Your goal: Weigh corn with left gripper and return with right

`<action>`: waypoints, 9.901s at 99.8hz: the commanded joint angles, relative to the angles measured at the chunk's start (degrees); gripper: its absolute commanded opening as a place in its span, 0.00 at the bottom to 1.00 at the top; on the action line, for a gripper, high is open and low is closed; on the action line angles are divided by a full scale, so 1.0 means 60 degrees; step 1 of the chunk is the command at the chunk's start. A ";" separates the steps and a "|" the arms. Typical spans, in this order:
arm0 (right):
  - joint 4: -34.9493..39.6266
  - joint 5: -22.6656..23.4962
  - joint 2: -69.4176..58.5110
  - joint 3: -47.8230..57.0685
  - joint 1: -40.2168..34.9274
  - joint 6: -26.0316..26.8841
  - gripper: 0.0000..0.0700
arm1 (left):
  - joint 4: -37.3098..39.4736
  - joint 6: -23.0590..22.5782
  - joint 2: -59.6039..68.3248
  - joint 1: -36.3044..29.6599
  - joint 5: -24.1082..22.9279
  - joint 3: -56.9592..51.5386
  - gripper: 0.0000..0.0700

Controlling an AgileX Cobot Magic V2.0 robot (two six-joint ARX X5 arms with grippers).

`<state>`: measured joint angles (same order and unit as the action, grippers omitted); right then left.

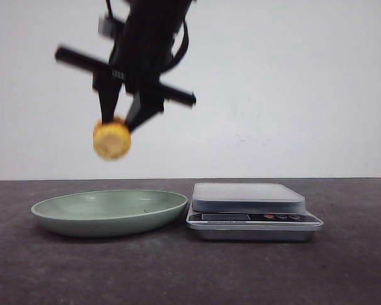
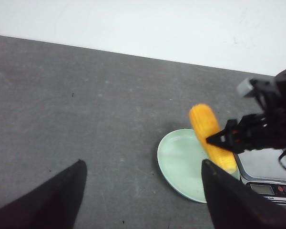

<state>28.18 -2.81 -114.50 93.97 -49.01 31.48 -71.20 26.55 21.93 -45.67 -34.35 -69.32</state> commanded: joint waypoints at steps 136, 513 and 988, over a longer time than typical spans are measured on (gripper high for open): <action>0.0091 -0.0674 0.0976 0.0273 -0.0353 -0.1712 0.63 | -0.0328 0.0281 0.0007 -0.0076 -0.0044 -0.0106 0.66; 0.2947 -0.3785 1.5941 -0.6368 -0.0182 -0.3748 0.02 | 0.7358 -0.2787 -0.2197 0.4758 0.3151 0.5584 0.02; -0.3198 0.1818 1.9045 -1.5537 0.7690 -0.5064 0.02 | 1.0065 -0.3133 -0.3625 0.6878 0.5552 1.1420 0.02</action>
<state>9.63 7.97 -0.30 1.02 -2.74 0.43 -10.59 8.29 0.25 -4.49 -1.21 -1.80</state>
